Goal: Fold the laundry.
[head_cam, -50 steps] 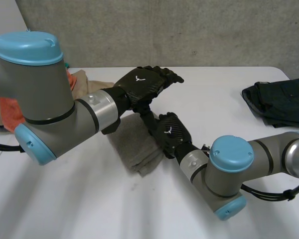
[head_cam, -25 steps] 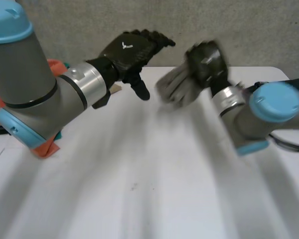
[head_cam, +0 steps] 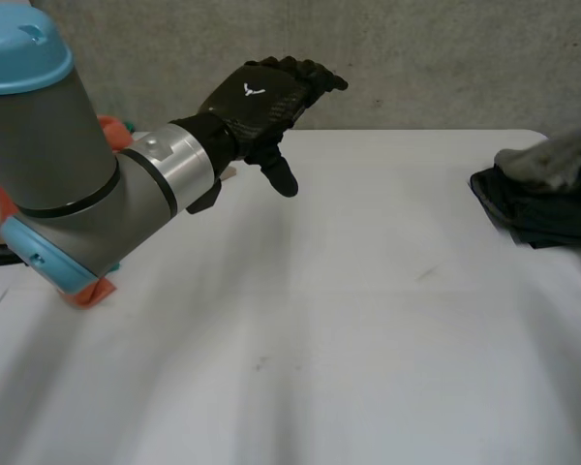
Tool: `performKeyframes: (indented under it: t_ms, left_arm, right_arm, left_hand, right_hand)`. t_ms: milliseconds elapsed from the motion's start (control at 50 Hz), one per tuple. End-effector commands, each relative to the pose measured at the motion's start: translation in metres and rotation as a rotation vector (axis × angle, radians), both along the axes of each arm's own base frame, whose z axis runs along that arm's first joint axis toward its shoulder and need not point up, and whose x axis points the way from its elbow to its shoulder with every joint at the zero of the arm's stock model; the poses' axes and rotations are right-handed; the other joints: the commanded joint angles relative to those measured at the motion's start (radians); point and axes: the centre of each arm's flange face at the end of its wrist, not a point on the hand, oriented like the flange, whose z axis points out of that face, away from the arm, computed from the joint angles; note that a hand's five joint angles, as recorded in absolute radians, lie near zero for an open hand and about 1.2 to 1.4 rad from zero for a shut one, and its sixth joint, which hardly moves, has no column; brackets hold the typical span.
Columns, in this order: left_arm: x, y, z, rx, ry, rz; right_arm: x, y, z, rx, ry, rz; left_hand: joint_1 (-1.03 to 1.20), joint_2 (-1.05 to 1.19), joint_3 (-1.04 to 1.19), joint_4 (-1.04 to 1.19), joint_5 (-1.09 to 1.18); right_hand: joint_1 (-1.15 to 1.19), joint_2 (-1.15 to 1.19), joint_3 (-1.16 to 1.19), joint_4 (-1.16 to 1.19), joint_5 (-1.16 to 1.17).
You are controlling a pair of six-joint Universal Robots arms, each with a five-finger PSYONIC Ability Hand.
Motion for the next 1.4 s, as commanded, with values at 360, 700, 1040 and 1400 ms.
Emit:
performKeyframes:
  t_ms: [360,700,1040,1400]
  left_arm:
    - [-0.02,0.031,-0.003,0.01,-0.006,-0.082]
    - [-0.021,0.046,0.028,-0.062,0.045,-0.11]
    - [0.132,-0.098,0.049,-0.198,-0.024,0.664]
    - [0.235,-0.257,-0.159,-0.179,-0.397,0.743]
  right_arm:
    - [-0.065,0.054,0.008,0.326,-0.039,-0.052]
    - [-0.087,0.083,0.126,0.198,0.322,-0.565]
    - [0.197,0.217,0.123,0.098,0.208,0.352]
    - [0.193,0.263,0.043,0.323,0.324,0.369]
  left_hand:
    - [0.054,0.04,0.037,0.042,0.009]
    - [0.054,0.04,0.037,0.042,0.009]
    - [0.042,0.028,0.025,0.03,-0.003]
    - [0.267,0.253,0.25,0.255,0.222]
  right_hand:
    - [-0.855,-0.964,-0.996,-1.023,-0.943]
    - [-0.855,-0.964,-0.996,-1.023,-0.943]
    - [-0.855,-0.964,-0.996,-1.023,-0.943]
    - [-0.855,-0.964,-0.996,-1.023,-0.943]
